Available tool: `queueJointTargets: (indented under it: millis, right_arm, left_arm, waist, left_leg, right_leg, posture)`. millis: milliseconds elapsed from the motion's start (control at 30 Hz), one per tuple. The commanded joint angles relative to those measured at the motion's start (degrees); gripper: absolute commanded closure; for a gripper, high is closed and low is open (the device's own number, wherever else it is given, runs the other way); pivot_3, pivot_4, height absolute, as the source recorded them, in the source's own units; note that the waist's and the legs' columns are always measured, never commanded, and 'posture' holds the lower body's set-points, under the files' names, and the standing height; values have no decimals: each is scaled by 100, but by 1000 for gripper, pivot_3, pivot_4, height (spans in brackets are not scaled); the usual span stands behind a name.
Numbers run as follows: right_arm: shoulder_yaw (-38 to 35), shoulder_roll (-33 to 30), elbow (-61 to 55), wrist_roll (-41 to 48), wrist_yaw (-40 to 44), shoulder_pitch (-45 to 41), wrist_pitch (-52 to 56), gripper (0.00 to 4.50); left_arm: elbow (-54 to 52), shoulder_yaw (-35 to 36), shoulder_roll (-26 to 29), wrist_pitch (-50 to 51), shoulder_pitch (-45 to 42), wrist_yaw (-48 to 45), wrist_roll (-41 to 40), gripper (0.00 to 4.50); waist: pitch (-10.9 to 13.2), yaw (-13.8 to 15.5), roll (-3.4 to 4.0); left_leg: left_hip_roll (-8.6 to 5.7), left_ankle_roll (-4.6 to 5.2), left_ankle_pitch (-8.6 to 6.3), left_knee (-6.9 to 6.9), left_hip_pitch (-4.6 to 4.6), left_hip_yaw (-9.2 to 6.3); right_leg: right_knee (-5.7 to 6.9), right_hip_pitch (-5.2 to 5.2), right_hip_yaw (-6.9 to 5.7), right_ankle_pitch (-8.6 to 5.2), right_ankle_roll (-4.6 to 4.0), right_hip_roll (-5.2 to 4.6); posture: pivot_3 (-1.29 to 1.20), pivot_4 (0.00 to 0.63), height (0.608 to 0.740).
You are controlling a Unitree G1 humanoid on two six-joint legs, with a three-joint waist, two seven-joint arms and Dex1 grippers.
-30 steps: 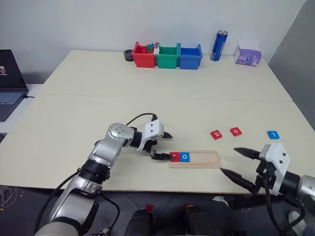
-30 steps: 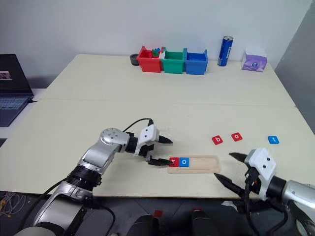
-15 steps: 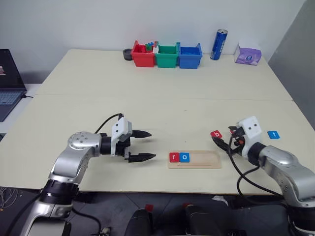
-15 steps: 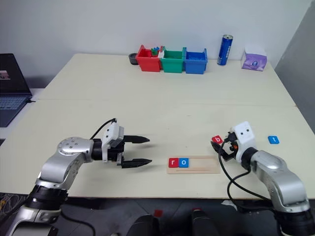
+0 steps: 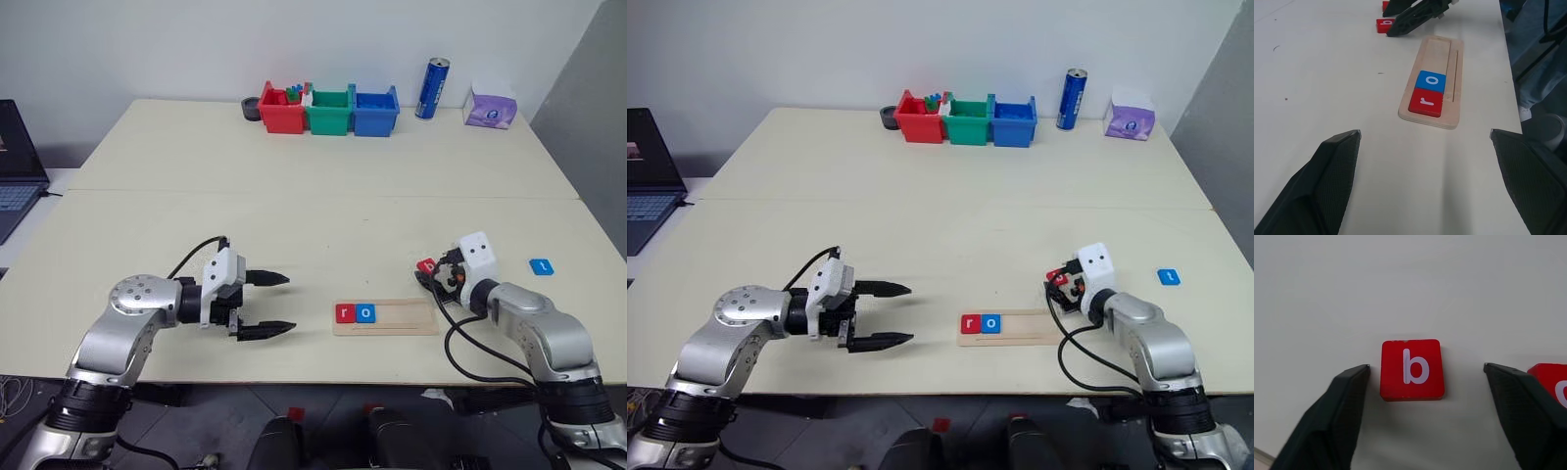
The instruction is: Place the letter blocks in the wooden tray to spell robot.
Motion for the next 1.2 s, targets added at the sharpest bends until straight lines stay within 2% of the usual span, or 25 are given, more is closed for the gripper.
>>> queueJointTargets:
  millis: [33, 133, 267, 467, 600, 733, 833, 967, 1133, 1200]
  right_arm:
    - [-7, 129, -4, -14, -46, -55, 105, 2015]
    - [-18, 188, 30, -111, -128, -55, 116, 3041]
    - [-288, 30, -501, -145, -223, 113, 199, 3041]
    - [-1020, -109, -2577, 118, -425, 1193, 976, 3041]
    - [-1149, 560, -3531, -34, -1051, 2232, 1167, 3041]
    - [-1033, 1243, -3529, -313, -1624, 2571, 1045, 3041]
    - [-962, 1525, -3342, -446, -1826, 2565, 902, 3041]
    - [-1049, 1718, -3233, -489, -1946, 2471, 808, 1690]
    - [-1407, 1518, -3445, -369, -1783, 2172, 901, 17]
    - [-1675, 1124, -3474, -157, -1392, 2022, 1017, 17]
  left_arm:
    - [-145, -34, 62, -157, -10, -38, 10, 0]
    - [-122, -122, 47, -232, -44, -46, 66, 0]
    - [-183, -217, 44, -226, -102, -77, 90, 0]
    - [-490, -272, 70, -7, -195, -160, -153, 0]
    - [-560, -312, -19, 3, -343, -196, -245, 0]
    - [-499, -460, -44, 53, -518, -237, -209, 0]
    - [-438, -532, -66, 61, -626, -256, -199, 0]
    - [-390, -588, -81, 54, -708, -244, -174, 0]
    - [-448, -612, -76, 65, -659, -146, -110, 0]
    - [-499, -614, -83, 106, -652, -83, -109, 0]
  waist:
    - [0, -1, 0]
    - [-1, -1, -1]
    - [0, -1, -1]
    - [2, 28, 3]
    - [-3, 18, 1]
    - [0, -34, 5]
    - [0, -46, 5]
    - [0, -38, 6]
    - [0, -36, 6]
    - [0, -33, 6]
  left_leg:
    - [1, 0, 0, 0, 0, 0]
    - [1, 0, 0, 0, 0, 1]
    - [0, 0, 0, 1, 2, 2]
    - [-3, 0, 0, 1, -37, -13]
    - [5, -1, 0, -1, -37, -23]
    - [5, -1, 1, 1, -19, -11]
    - [2, -1, 1, 3, 9, -4]
    - [1, -1, 1, 2, 9, -1]
    - [2, 0, 0, -5, 6, -4]
    - [1, 0, 0, -5, 5, -3]
  right_leg:
    - [0, 0, -1, 0, 0, 1]
    - [0, 0, 0, 0, 0, 2]
    - [1, 0, 1, 0, 0, 1]
    - [-3, -18, -1, -2, 3, -4]
    - [-1, -18, -7, -14, 20, -1]
    - [4, -18, 3, -17, 25, -1]
    - [4, 0, 13, -14, 27, 1]
    - [1, 2, 11, -15, 26, 2]
    - [0, -2, 10, -17, 25, 2]
    - [-1, -2, 10, -17, 25, 2]
  posture:
    - [0, 150, 740]
    - [0, 150, 740]
    - [0, 150, 740]
    - [0, 150, 740]
    - [0, 150, 740]
    - [0, 150, 740]
    - [0, 150, 740]
    - [0, 150, 740]
    - [0, 150, 740]
    - [0, 150, 740]
